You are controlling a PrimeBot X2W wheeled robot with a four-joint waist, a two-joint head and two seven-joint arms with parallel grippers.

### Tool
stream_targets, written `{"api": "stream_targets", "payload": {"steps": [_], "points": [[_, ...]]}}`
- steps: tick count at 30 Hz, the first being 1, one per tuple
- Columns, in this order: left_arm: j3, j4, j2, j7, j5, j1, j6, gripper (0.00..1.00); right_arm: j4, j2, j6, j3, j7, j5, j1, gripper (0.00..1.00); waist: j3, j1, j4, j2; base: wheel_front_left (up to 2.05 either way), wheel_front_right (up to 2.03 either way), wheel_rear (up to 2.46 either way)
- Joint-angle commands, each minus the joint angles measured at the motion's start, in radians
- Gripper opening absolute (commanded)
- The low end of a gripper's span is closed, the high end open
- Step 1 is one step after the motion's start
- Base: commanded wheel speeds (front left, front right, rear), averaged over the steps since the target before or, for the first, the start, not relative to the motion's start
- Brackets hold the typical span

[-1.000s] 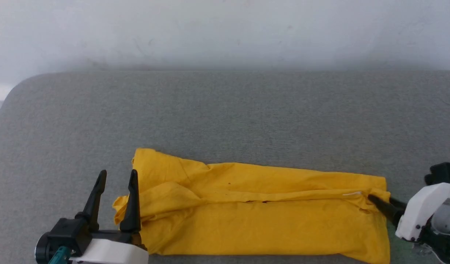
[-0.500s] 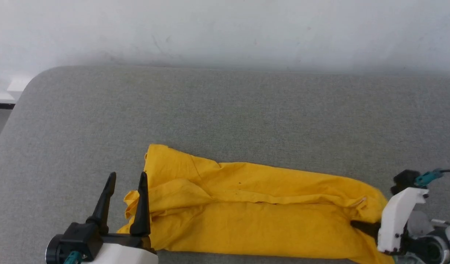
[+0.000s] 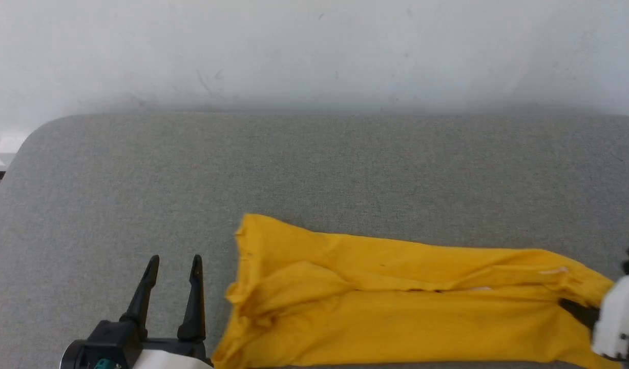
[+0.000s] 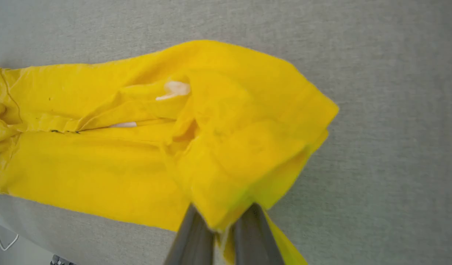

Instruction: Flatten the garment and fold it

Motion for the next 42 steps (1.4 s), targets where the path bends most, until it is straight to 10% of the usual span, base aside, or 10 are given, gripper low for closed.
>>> {"api": "stream_targets", "payload": {"steps": [1, 9, 16, 30, 33, 42], "points": [[0.008, 0.005, -0.007, -0.005, 0.013, 0.01, -0.01, 1.0, 0.011, -0.024, -0.001, -0.05, -0.007, -0.016, 0.036, 0.0, -0.009, 0.0, -0.006, 0.0, 0.0, 0.0, 0.0], [0.017, 0.022, -0.012, -0.005, 0.02, 0.022, -0.014, 1.0, 0.008, -0.032, -0.001, -0.18, 0.006, -0.028, 0.079, 0.0, -0.021, 0.0, -0.014, 0.0, 0.0, 0.0, 0.0], [0.026, 0.032, -0.006, -0.005, 0.026, 0.014, -0.013, 1.0, -0.123, 0.177, -0.001, -0.235, 0.189, 0.286, 0.003, 0.0, -0.025, 0.0, -0.011, 0.0, 0.0, 0.0, 0.0], [-0.005, 0.064, -0.028, -0.005, 0.029, -0.063, -0.031, 1.0, -0.011, 0.418, -0.001, 0.076, 0.138, 0.313, -0.145, 0.0, 0.02, 0.0, 0.088, 0.0, 0.0, 0.0, 0.0], [-0.01, 0.075, -0.036, -0.005, 0.029, -0.078, -0.035, 1.0, 0.044, 0.423, -0.001, 0.172, 0.067, 0.286, -0.171, 1.0, 0.027, 0.0, 0.107, 0.0, 0.0, 0.0, 0.0], [0.01, 0.093, -0.049, -0.005, 0.024, -0.075, -0.033, 1.0, -0.026, 0.332, -0.001, 0.455, -0.065, 0.208, -0.266, 1.0, 0.027, 0.0, 0.093, 0.0, 0.0, 0.0, 0.0]]}}
